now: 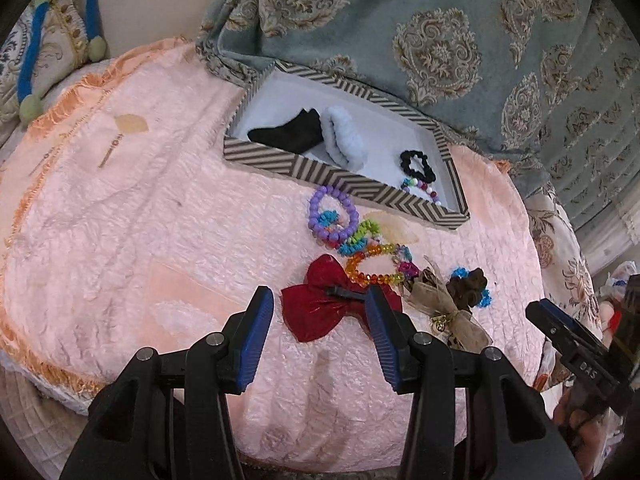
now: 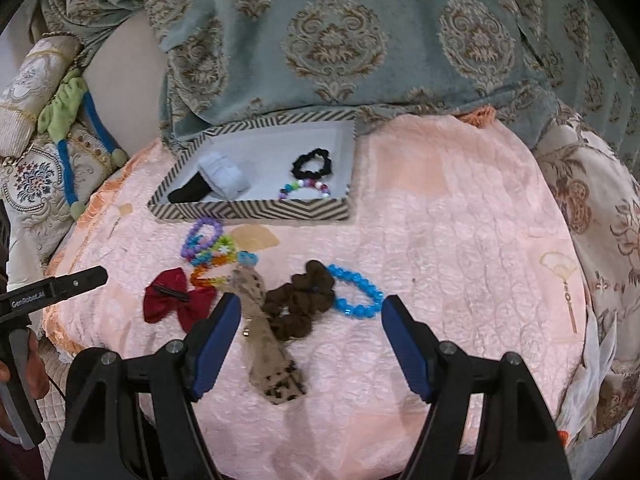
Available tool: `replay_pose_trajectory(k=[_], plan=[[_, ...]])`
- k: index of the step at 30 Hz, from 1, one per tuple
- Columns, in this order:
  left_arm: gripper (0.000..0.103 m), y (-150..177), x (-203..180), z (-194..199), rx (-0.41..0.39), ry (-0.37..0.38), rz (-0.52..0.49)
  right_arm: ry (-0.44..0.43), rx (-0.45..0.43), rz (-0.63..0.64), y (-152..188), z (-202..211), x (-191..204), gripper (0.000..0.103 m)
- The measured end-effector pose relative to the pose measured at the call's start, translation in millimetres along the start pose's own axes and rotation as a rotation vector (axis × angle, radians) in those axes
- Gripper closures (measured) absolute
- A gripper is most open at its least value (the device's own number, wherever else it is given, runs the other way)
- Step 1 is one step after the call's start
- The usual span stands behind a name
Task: Organize jewelry
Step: 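Move both tools back toward the red bow and brown scrunchie, then grasp the red bow clip with the left tool while the right tool grasps the brown scrunchie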
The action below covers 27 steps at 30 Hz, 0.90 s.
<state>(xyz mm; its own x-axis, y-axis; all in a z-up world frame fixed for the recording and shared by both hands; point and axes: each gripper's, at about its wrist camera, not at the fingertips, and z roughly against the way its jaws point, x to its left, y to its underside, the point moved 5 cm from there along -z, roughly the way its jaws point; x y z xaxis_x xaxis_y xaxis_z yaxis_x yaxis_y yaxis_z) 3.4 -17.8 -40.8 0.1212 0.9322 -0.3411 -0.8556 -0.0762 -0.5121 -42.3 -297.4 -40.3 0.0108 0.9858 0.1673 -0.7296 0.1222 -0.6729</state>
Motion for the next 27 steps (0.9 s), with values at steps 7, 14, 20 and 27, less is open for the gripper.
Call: replay_pose_trajectory(k=[7,14,20,27], plan=[[0.068,2,8,-22,0.071,0.048,0.036,0.021,0.055,-0.062,12,-23,-34,0.027],[0.062,0,14,-42,0.125,0.094,0.110,-0.042,0.084,-0.045,8,-45,-25,0.028],[0.056,-4,9,-57,0.139,0.098,0.122,-0.073,0.108,-0.028,2,-64,-9,0.028],[0.056,-8,2,-58,0.130,0.115,0.122,-0.086,0.106,-0.022,-2,-73,-3,0.028]])
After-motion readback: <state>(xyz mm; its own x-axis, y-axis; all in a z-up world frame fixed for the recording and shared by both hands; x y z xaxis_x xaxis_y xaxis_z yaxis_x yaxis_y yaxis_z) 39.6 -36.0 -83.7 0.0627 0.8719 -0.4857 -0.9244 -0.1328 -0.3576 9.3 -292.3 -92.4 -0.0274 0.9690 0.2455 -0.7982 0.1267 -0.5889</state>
